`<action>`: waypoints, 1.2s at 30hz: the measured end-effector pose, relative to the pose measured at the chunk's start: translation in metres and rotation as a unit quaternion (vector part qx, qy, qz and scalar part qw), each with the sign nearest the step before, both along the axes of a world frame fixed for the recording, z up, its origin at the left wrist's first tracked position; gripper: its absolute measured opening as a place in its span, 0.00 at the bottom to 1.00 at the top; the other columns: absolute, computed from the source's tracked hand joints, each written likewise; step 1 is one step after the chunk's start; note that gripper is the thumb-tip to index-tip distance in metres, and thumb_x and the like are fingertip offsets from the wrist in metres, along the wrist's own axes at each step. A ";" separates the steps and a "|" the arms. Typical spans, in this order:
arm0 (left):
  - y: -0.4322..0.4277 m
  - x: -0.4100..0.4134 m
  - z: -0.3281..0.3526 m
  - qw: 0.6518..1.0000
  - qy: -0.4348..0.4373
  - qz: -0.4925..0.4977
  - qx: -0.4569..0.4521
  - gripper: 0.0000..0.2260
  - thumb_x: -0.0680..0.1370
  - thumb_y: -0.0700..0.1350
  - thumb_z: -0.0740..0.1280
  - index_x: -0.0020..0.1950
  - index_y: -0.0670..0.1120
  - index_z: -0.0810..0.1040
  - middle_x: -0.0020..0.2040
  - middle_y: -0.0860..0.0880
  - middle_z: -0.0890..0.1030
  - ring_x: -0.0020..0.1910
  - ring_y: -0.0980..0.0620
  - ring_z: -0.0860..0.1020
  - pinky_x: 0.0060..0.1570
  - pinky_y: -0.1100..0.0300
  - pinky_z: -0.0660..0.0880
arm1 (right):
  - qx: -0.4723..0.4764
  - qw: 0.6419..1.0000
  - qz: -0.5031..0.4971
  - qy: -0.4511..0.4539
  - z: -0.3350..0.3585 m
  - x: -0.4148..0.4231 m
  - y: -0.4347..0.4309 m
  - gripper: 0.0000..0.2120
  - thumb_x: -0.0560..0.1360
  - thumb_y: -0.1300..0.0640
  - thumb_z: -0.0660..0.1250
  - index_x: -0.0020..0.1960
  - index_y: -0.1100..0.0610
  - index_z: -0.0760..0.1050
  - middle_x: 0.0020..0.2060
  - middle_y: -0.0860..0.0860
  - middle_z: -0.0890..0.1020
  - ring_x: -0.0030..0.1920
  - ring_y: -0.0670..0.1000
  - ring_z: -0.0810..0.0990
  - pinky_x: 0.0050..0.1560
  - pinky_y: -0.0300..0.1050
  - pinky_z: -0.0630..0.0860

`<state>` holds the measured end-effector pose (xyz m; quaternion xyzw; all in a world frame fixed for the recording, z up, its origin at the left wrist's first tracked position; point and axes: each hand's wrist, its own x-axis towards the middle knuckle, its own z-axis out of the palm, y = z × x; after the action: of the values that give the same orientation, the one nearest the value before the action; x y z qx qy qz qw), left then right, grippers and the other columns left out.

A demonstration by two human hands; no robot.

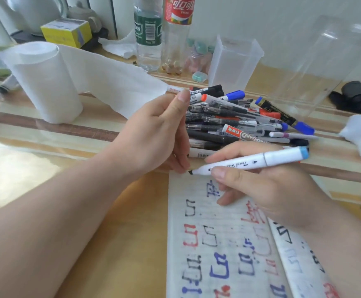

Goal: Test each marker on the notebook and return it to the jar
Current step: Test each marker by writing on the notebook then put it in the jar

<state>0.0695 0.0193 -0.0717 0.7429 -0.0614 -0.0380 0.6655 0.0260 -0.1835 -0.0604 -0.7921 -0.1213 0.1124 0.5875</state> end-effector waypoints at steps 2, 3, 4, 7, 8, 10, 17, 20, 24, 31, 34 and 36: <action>0.001 0.001 0.000 1.000 0.017 -0.006 0.013 0.23 0.84 0.63 0.57 0.43 0.44 0.69 0.29 0.40 0.80 0.29 0.35 0.83 0.32 0.39 0.82 | 0.010 1.000 -0.002 -0.009 -0.003 0.001 0.004 0.06 0.70 0.56 0.73 0.46 0.56 0.86 0.34 0.56 0.83 0.36 0.54 0.84 0.35 0.55 0.84; 0.001 0.002 0.000 1.000 0.024 -0.007 0.019 0.23 0.84 0.63 0.57 0.43 0.45 0.69 0.29 0.40 0.80 0.29 0.35 0.83 0.32 0.39 0.83 | -0.001 1.000 0.000 -0.020 -0.004 0.002 0.007 0.05 0.71 0.57 0.72 0.45 0.56 0.85 0.33 0.55 0.83 0.35 0.54 0.85 0.34 0.56 0.84; 0.001 0.003 0.000 0.999 0.028 -0.010 0.026 0.23 0.84 0.63 0.57 0.43 0.45 0.69 0.29 0.41 0.80 0.29 0.35 0.83 0.32 0.40 0.83 | -0.015 0.999 0.000 -0.031 -0.005 0.002 0.009 0.05 0.71 0.57 0.72 0.44 0.56 0.85 0.32 0.55 0.83 0.34 0.54 0.85 0.33 0.56 0.85; 0.001 0.004 0.001 0.997 0.035 -0.019 0.068 0.23 0.84 0.63 0.57 0.41 0.45 0.70 0.29 0.42 0.81 0.30 0.38 0.85 0.28 0.48 0.83 | -0.030 0.999 -0.006 -0.045 -0.007 0.004 0.012 0.03 0.71 0.56 0.72 0.43 0.55 0.83 0.31 0.56 0.82 0.31 0.54 0.84 0.30 0.55 0.83; 0.000 0.005 0.000 0.996 0.036 -0.022 0.079 0.23 0.83 0.64 0.57 0.41 0.46 0.70 0.29 0.43 0.82 0.30 0.40 0.85 0.29 0.48 0.83 | -0.033 0.998 -0.004 -0.049 -0.007 0.004 0.013 0.03 0.70 0.56 0.72 0.42 0.54 0.83 0.30 0.56 0.82 0.30 0.54 0.83 0.29 0.52 0.82; 0.000 0.007 0.000 0.994 0.037 -0.030 0.094 0.23 0.83 0.64 0.57 0.40 0.46 0.70 0.30 0.43 0.82 0.30 0.40 0.85 0.31 0.47 0.84 | -0.045 0.997 0.004 -0.056 -0.007 0.003 0.014 0.02 0.70 0.56 0.71 0.42 0.52 0.83 0.29 0.54 0.82 0.26 0.53 0.82 0.25 0.44 0.77; 0.000 0.008 -0.001 0.992 0.037 -0.034 0.120 0.23 0.84 0.63 0.57 0.39 0.47 0.70 0.30 0.44 0.82 0.31 0.41 0.86 0.34 0.47 0.85 | -0.044 0.996 -0.040 -0.071 -0.009 0.003 0.013 0.02 0.67 0.59 0.69 0.37 0.57 0.80 0.24 0.58 0.77 0.20 0.53 0.77 0.21 0.39 0.67; 0.000 0.009 -0.002 0.991 0.033 -0.034 0.123 0.23 0.84 0.62 0.57 0.39 0.46 0.70 0.29 0.44 0.82 0.30 0.42 0.85 0.34 0.47 0.85 | -0.017 0.997 -0.003 -0.069 -0.007 0.001 0.011 0.02 0.69 0.59 0.71 0.39 0.57 0.81 0.26 0.60 0.78 0.23 0.54 0.77 0.22 0.43 0.70; -0.001 0.009 -0.002 0.989 0.020 -0.033 0.140 0.23 0.84 0.62 0.57 0.40 0.45 0.70 0.29 0.44 0.82 0.30 0.42 0.85 0.34 0.46 0.85 | -0.044 0.994 0.065 -0.077 -0.003 -0.005 0.013 0.02 0.70 0.56 0.73 0.40 0.54 0.82 0.27 0.53 0.80 0.25 0.44 0.74 0.24 0.35 0.68; -0.002 0.006 0.001 0.986 0.016 -0.029 0.163 0.23 0.84 0.62 0.57 0.40 0.45 0.69 0.30 0.44 0.82 0.30 0.43 0.85 0.37 0.41 0.85 | -0.049 0.993 -0.043 -0.093 -0.005 0.001 0.008 0.04 0.66 0.60 0.68 0.33 0.59 0.78 0.23 0.56 0.75 0.24 0.45 0.70 0.24 0.34 0.65; -0.003 0.005 0.001 0.985 0.010 -0.025 0.170 0.23 0.84 0.62 0.57 0.40 0.45 0.70 0.30 0.45 0.82 0.30 0.44 0.85 0.36 0.41 0.84 | -0.011 0.997 -0.006 -0.074 -0.005 -0.001 0.007 0.03 0.70 0.58 0.71 0.39 0.57 0.81 0.25 0.56 0.78 0.23 0.46 0.72 0.23 0.36 0.67; -0.003 0.006 0.000 0.986 0.009 -0.024 0.166 0.23 0.84 0.62 0.57 0.40 0.45 0.70 0.30 0.45 0.82 0.29 0.44 0.85 0.34 0.41 0.84 | -0.002 0.997 0.016 -0.074 -0.004 -0.002 0.008 0.02 0.72 0.56 0.72 0.41 0.54 0.83 0.27 0.56 0.80 0.24 0.45 0.74 0.23 0.35 0.68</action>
<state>0.0753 0.0164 -0.0716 0.8411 -0.0661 -0.0707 0.5322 0.0243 -0.1758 -0.0647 -0.7973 -0.1771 0.0638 0.5736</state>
